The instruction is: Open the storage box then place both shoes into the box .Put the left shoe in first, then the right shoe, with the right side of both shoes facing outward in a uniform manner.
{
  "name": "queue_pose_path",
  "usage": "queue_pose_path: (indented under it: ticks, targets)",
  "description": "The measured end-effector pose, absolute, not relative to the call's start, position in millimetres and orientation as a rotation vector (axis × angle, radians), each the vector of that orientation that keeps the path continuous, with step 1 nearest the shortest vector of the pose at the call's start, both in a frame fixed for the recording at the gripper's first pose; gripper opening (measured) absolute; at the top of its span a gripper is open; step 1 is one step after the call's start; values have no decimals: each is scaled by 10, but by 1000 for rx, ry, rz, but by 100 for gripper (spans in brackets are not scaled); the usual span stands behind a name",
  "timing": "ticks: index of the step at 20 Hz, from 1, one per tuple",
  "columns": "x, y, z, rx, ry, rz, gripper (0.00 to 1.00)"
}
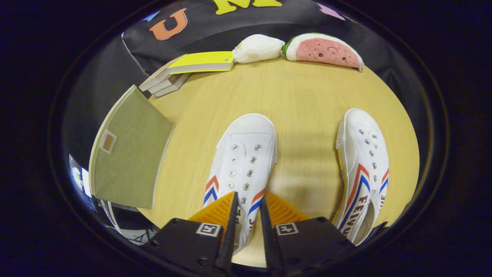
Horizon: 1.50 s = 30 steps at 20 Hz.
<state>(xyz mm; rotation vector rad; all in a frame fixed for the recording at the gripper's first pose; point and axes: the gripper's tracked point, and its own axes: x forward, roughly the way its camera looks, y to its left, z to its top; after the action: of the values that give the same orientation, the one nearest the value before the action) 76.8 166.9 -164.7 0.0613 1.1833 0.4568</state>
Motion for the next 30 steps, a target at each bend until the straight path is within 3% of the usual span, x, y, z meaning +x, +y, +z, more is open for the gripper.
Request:
queue_pose_path:
  ticks: [3, 5, 10, 18, 25, 30]
  targets:
    - [763, 1668, -1629, 124, 1178, 447, 15]
    - [767, 1674, -1606, 187, 1175, 443, 7]
    - [705, 1736, -1356, 368, 1146, 447, 6]
    - [591, 2074, -320, 408, 1060, 455, 6]
    - [309, 3073, 767, 406, 965, 576, 6]
    - [104, 4154, 992, 441, 962, 689, 5]
